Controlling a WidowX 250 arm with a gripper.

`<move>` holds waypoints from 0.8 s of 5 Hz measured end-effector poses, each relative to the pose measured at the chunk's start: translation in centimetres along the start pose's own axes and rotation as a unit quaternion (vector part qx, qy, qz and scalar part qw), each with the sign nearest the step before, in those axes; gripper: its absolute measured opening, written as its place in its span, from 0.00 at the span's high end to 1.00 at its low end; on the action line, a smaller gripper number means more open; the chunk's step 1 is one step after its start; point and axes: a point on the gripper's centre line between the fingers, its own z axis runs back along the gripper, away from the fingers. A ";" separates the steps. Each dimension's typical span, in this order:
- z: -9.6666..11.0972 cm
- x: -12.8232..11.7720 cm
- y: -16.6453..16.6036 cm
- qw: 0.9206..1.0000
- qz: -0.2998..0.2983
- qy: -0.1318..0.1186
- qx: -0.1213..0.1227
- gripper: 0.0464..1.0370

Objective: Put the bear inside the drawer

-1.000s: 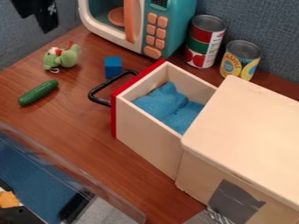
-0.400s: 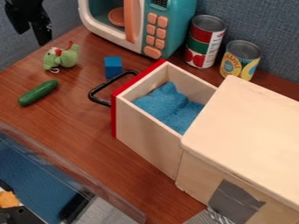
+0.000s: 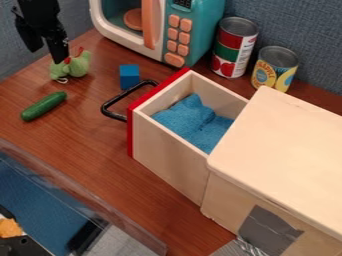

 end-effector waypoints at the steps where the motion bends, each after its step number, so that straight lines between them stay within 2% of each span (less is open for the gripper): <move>1: 0.9 0.0 -0.7 1.000 0.001 -0.016 -0.004 0.04; 2: 0.1 0.3 -0.3 0.999 -0.004 -0.024 0.021 0.04; 3: -2.8 0.0 0.2 1.000 -0.002 -0.002 0.030 0.04; 4: -3.6 0.7 1.4 0.999 0.008 -0.004 0.049 0.09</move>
